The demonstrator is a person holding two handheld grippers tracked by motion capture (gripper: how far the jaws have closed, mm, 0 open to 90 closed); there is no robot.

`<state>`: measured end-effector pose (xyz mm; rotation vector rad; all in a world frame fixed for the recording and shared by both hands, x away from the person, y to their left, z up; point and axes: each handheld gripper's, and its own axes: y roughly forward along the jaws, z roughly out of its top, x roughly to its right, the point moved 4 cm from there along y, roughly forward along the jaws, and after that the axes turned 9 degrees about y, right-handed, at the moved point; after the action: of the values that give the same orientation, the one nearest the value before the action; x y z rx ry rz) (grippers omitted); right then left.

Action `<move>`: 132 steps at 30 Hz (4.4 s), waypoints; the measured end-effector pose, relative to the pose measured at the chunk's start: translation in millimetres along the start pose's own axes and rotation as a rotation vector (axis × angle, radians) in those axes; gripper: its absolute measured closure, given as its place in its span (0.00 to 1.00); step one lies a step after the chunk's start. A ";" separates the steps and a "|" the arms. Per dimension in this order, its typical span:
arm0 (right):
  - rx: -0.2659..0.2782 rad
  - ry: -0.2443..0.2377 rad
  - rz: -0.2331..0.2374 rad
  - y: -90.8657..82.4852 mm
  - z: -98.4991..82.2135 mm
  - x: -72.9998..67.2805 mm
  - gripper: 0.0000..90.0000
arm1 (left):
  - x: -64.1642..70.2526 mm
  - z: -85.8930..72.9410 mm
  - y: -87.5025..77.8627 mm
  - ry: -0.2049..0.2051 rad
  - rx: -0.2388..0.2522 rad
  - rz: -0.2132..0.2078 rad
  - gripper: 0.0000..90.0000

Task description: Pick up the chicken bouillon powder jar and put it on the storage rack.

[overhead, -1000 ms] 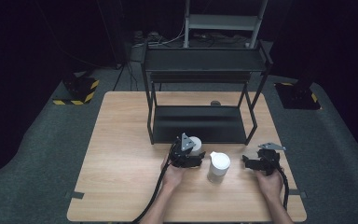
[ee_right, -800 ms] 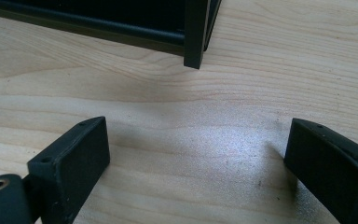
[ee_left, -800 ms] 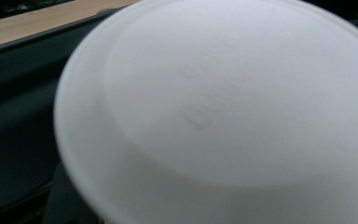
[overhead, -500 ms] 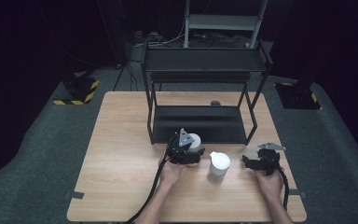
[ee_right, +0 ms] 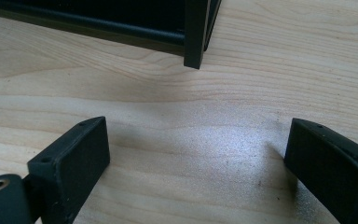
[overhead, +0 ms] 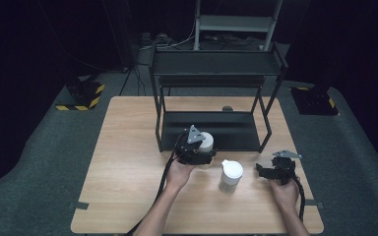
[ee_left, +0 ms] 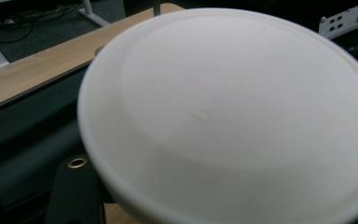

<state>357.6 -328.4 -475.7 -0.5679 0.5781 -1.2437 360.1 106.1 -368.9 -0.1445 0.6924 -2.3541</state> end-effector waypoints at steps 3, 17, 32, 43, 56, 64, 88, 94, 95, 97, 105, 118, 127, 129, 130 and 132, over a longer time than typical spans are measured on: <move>0.000 0.000 0.000 0.0 0.0 0.0 0.06 | -3.6 6.9 -3.6 -0.003 0.003 -0.008 0.39; 0.000 0.000 0.000 0.0 0.0 0.1 0.06 | -16.9 44.5 -24.7 0.012 0.015 -0.032 0.39; -0.001 -0.002 0.000 -0.1 0.1 0.2 0.06 | -35.1 101.5 -51.1 0.018 0.035 -0.074 0.39; -0.001 -0.001 0.000 -0.1 0.1 0.1 0.07 | -47.3 155.7 -74.3 0.032 0.047 -0.051 0.39; 0.000 0.001 0.000 0.0 0.0 0.0 0.07 | -59.3 213.0 -86.3 0.014 0.049 0.022 0.39; -0.002 0.000 0.000 -0.2 0.2 0.0 0.07 | -67.2 234.6 -86.6 -0.021 0.054 0.109 0.39; 0.000 -0.006 0.004 -0.4 -0.1 0.3 0.08 | -92.5 262.1 -43.8 -0.115 -0.025 0.347 0.39; 0.001 -0.007 0.005 -0.3 -0.3 0.4 0.08 | -99.4 260.4 -35.4 -0.136 -0.031 0.368 0.39; 0.001 -0.008 0.005 -0.3 -0.2 0.4 0.08 | -100.2 260.0 -34.2 -0.139 -0.034 0.370 0.39; 0.000 -0.007 0.005 -0.3 -0.2 0.4 0.08 | -101.1 258.7 -32.7 -0.143 -0.038 0.375 0.39; 0.000 -0.008 0.005 -0.4 -0.2 0.4 0.08 | -103.6 255.8 -30.9 -0.132 -0.040 0.370 0.39; 0.000 -0.009 0.006 -0.3 -0.2 0.3 0.08 | -109.6 252.3 -32.5 -0.133 -0.033 0.343 0.39; 0.000 -0.009 0.006 -0.2 -0.1 0.3 0.08 | -108.1 247.9 -30.7 -0.134 -0.033 0.334 0.12; 0.000 -0.010 0.006 -0.2 -0.1 0.3 0.08 | -106.7 246.8 -30.4 -0.131 -0.035 0.330 0.08; -0.001 -0.008 0.006 -0.2 0.0 0.3 0.08 | -105.6 246.5 -30.3 -0.126 -0.040 0.332 0.06; -0.001 -0.008 0.006 -0.2 0.0 0.2 0.08 | -103.8 245.1 -30.5 -0.123 -0.040 0.334 0.04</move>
<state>357.5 -328.7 -475.5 -0.5708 0.5732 -1.2347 490.5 82.9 -136.0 -0.1752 0.6493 -1.9967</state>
